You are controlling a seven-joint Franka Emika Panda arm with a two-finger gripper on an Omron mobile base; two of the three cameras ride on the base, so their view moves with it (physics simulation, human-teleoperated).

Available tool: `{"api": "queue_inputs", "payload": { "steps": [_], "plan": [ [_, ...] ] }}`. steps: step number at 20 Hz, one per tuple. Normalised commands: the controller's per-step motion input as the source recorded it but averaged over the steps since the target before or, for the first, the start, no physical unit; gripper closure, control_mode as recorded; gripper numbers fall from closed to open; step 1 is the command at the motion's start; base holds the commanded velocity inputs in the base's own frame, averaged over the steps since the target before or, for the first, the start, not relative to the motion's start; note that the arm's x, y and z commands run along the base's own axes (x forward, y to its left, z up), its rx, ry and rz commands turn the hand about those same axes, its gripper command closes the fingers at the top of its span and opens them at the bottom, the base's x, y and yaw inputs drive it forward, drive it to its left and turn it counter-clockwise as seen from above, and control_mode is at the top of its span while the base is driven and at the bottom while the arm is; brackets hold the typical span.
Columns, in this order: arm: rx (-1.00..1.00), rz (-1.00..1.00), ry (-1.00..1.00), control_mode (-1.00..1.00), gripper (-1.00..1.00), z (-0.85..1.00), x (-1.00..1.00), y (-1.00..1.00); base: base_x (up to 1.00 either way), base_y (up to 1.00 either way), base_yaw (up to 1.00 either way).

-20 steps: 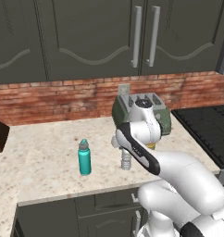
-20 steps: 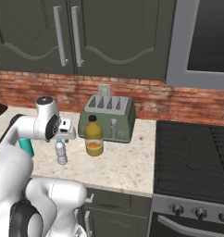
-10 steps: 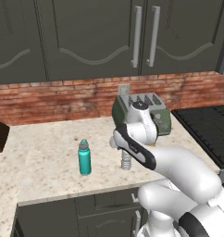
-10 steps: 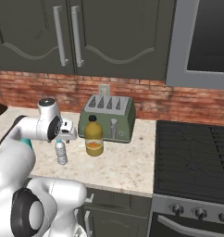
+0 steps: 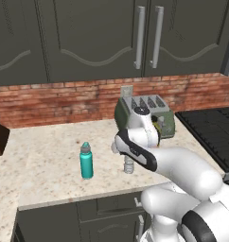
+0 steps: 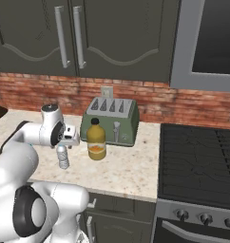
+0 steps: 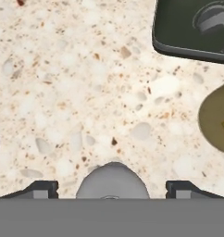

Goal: Move the drinks to the dining counter.

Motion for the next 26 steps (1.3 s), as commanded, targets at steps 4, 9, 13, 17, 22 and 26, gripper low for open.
{"api": "queue_inputs", "payload": {
  "steps": [4, 9, 13, 17, 22, 26],
  "plan": [
    [0.00, 0.00, 0.00, -1.00, 1.00, -0.23, -0.06, 0.00, 0.00, 0.00, 0.00],
    [0.01, 0.00, 0.00, -1.00, 1.00, -0.37, -0.13, 0.00, 0.00, 0.00, 0.00],
    [0.00, 0.00, -0.06, -1.00, 1.00, -0.20, -0.33, 0.00, 0.00, 0.00, 0.00],
    [0.02, 0.00, -0.01, -1.00, 1.00, 0.65, -0.44, -0.04, 0.00, 0.00, 0.00],
    [0.07, -0.02, 0.00, -1.00, 1.00, 0.76, -0.52, -0.16, 0.00, 0.00, 0.00],
    [0.04, -0.04, 0.00, -1.00, 1.00, 0.68, -0.44, -0.16, 0.00, 0.00, 0.00]
  ]
}}
